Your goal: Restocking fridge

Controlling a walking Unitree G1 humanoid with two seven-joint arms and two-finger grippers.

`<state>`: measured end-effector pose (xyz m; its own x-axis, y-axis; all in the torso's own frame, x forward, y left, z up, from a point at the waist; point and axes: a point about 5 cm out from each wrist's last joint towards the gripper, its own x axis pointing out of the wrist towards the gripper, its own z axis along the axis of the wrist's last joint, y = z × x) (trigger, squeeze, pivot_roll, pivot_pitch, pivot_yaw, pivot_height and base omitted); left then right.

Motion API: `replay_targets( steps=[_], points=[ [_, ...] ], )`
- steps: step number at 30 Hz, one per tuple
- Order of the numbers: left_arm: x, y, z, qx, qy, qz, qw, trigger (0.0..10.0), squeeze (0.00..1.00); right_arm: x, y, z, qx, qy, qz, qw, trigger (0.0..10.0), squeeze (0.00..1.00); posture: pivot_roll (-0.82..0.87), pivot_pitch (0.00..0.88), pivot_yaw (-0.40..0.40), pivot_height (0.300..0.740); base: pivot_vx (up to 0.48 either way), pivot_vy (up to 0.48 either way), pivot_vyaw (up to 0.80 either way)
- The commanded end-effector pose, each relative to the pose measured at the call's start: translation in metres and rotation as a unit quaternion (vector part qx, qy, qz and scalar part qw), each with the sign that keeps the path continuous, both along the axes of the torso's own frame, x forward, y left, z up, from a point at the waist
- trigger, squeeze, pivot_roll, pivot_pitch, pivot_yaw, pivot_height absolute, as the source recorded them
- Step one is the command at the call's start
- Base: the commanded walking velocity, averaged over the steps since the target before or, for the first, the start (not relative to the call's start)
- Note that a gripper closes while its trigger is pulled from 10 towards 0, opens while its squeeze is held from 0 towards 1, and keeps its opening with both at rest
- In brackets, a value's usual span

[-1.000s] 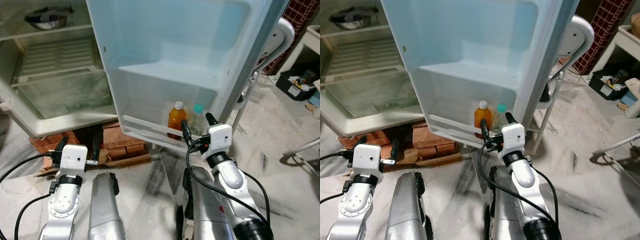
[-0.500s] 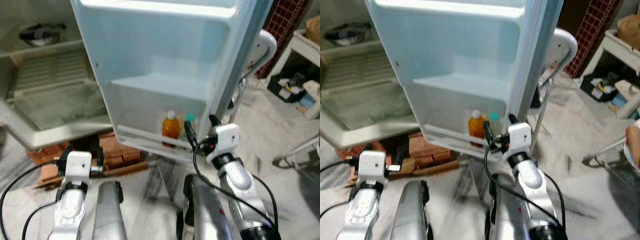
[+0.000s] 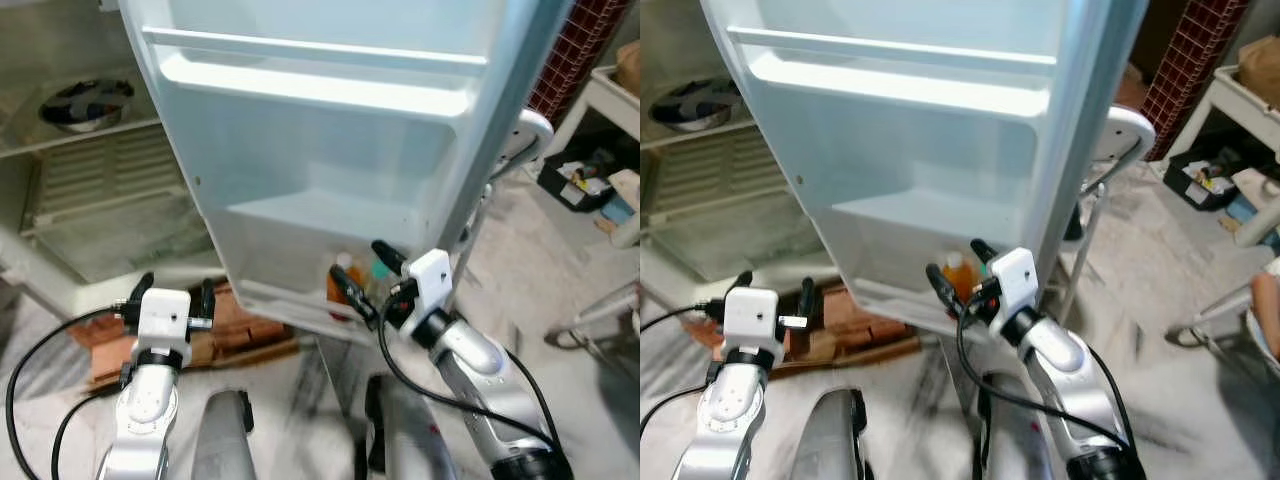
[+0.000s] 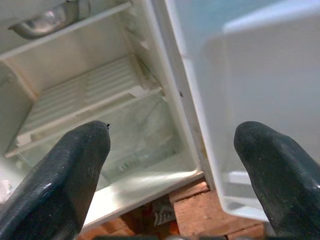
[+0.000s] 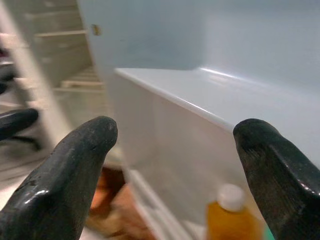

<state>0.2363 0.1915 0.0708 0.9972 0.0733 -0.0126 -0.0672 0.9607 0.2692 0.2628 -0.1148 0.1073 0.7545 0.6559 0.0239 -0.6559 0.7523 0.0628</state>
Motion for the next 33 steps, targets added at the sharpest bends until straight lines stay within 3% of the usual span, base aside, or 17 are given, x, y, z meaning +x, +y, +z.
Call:
replay_targets(
  steps=[1,3,10,20,29,33],
  points=[
    [0.000,0.001,0.000,0.003,0.002,-0.004,1.000,10.0,0.00,-0.005,0.003,0.004,0.011,0.012,0.040,0.999,10.0,0.00,0.02,0.073,0.004,0.686,0.000,0.000,0.00],
    [0.001,0.000,0.000,0.003,0.004,-0.004,1.000,10.0,0.00,-0.009,0.004,0.003,0.003,0.015,0.072,0.997,10.0,0.00,0.02,0.078,0.003,0.701,0.000,0.000,0.00],
    [0.002,-0.001,-0.002,0.005,0.007,-0.003,1.000,10.0,0.00,-0.004,0.004,0.009,0.016,0.012,0.067,0.998,10.0,0.00,0.02,0.081,-0.002,0.740,0.000,0.000,0.00],
    [0.001,-0.002,-0.004,0.007,0.011,-0.004,1.000,10.0,0.00,-0.002,0.003,0.002,-0.010,0.014,0.049,0.999,10.0,0.00,0.02,0.084,-0.008,0.740,0.000,0.000,0.00],
    [0.001,-0.004,-0.004,0.007,0.013,-0.007,1.000,10.0,0.00,0.005,-0.003,-0.002,-0.038,0.016,-0.007,0.999,10.0,0.00,0.02,0.083,-0.011,0.740,-0.319,0.000,0.00],
    [0.001,-0.005,-0.005,0.007,0.014,-0.007,1.000,10.0,0.00,0.007,-0.004,-0.003,-0.043,0.006,-0.006,0.999,10.0,0.00,0.02,0.084,-0.012,0.740,-0.357,0.000,0.00]
  ],
)
